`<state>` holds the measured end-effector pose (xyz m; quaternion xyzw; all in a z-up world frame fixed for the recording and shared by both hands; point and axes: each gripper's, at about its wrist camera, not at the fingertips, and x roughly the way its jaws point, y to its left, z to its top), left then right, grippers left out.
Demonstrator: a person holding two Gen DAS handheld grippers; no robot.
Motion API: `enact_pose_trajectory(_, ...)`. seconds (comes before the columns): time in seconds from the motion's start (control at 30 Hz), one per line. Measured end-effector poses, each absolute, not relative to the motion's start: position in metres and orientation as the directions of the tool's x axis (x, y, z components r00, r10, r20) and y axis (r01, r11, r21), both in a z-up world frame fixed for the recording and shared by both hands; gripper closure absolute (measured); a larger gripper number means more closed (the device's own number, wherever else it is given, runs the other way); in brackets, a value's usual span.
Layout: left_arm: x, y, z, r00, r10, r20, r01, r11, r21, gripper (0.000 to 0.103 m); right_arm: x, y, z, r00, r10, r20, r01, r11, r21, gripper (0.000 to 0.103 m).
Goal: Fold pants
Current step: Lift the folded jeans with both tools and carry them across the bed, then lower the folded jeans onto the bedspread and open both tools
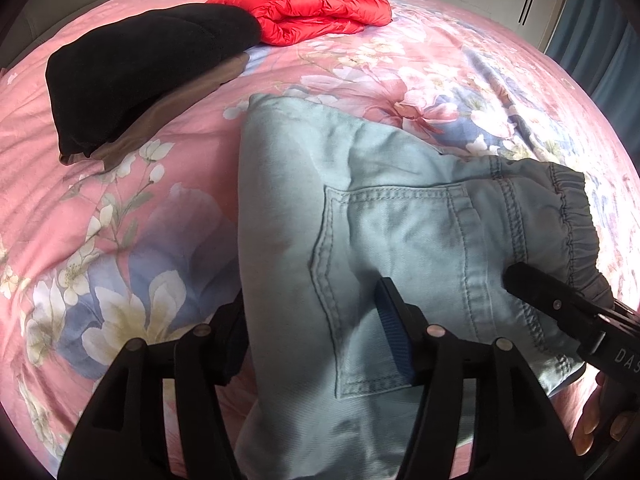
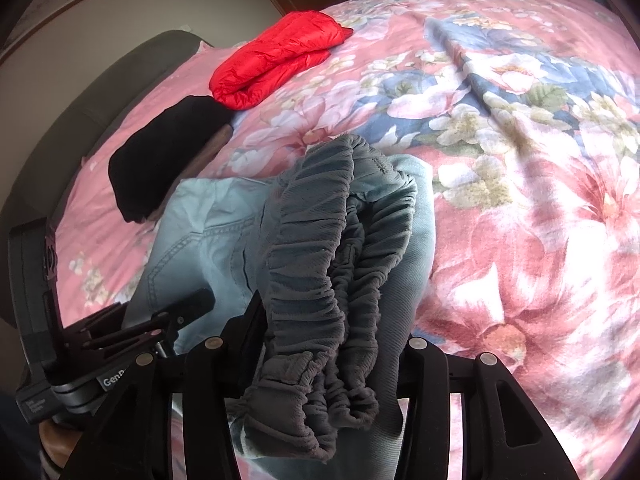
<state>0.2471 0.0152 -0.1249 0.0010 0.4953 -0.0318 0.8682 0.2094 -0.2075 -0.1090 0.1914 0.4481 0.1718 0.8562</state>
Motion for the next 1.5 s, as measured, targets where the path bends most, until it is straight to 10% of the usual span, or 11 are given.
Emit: enact_pose_trajectory(1.5,0.199,0.041,-0.117,0.519,-0.012,-0.855,0.023,1.0,0.001,0.027,0.17,-0.22,-0.099,0.566,0.339,-0.751,-0.069,0.928,0.367,0.044)
